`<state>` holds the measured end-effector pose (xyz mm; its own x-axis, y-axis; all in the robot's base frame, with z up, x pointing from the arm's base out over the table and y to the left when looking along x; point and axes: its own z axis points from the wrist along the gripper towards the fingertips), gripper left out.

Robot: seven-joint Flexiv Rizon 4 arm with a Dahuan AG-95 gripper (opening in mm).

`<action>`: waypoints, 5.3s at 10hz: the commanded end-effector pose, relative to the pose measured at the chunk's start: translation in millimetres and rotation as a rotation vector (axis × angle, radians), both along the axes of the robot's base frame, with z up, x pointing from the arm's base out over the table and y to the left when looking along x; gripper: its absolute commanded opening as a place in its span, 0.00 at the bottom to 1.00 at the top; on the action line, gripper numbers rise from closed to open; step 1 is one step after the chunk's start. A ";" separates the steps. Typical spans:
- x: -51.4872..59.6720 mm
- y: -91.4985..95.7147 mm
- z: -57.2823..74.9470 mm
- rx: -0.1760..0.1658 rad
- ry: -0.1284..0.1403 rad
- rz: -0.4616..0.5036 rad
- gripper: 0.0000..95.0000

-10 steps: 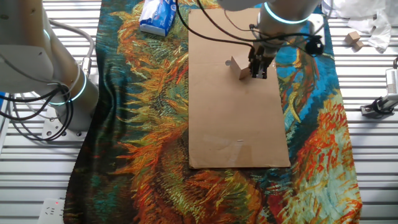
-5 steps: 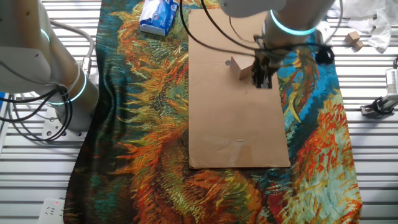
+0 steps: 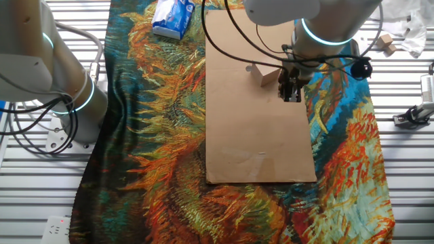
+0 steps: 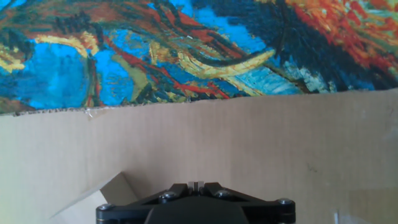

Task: Use the gripper to push the small block from left to right

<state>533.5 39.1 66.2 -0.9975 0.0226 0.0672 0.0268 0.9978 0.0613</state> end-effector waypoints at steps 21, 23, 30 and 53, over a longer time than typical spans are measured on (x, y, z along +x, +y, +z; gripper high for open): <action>11.0 27.9 -9.5 0.014 -0.019 -0.116 0.00; 15.5 38.0 -12.3 0.011 -0.023 -0.132 0.00; 27.8 61.8 -15.2 -0.001 -0.034 -0.175 0.00; 30.7 64.0 -15.7 0.000 0.027 0.076 0.00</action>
<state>563.9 102.7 50.9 -0.9977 0.0039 0.0670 0.0087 0.9975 0.0708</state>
